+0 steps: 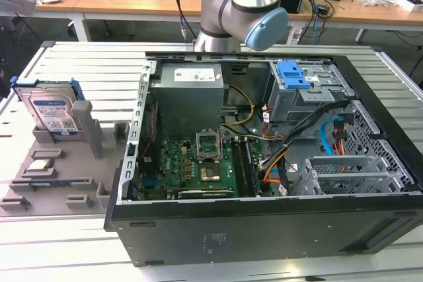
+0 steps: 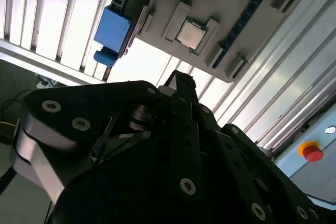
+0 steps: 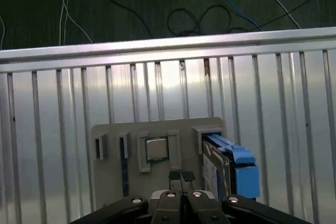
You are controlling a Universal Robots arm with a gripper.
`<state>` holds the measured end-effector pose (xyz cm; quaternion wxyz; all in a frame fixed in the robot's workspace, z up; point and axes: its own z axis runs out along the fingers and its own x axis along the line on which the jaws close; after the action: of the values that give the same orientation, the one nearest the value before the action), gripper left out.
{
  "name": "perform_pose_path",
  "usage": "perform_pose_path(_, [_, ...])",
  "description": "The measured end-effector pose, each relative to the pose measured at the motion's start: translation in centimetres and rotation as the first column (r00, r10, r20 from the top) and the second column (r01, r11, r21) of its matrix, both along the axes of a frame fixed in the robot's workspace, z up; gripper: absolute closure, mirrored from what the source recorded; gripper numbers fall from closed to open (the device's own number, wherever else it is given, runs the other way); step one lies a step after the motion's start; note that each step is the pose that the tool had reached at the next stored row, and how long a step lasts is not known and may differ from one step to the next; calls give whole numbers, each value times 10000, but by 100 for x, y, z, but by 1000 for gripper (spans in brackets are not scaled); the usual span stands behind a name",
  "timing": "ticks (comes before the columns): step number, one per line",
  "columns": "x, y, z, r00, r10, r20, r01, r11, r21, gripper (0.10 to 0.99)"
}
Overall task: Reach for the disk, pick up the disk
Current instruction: 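Pick up the disk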
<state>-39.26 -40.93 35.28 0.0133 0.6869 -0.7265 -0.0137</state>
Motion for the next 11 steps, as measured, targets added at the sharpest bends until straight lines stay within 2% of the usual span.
perform_pose_path(4, [0,0,0,9984,569,0,-569,9984,0,980])
perform_pose_path(8, [0,0,0,9918,1275,0,-1275,9918,0,980])
perform_pose_path(11, [0,0,0,9895,1447,0,-1447,9895,0,980])
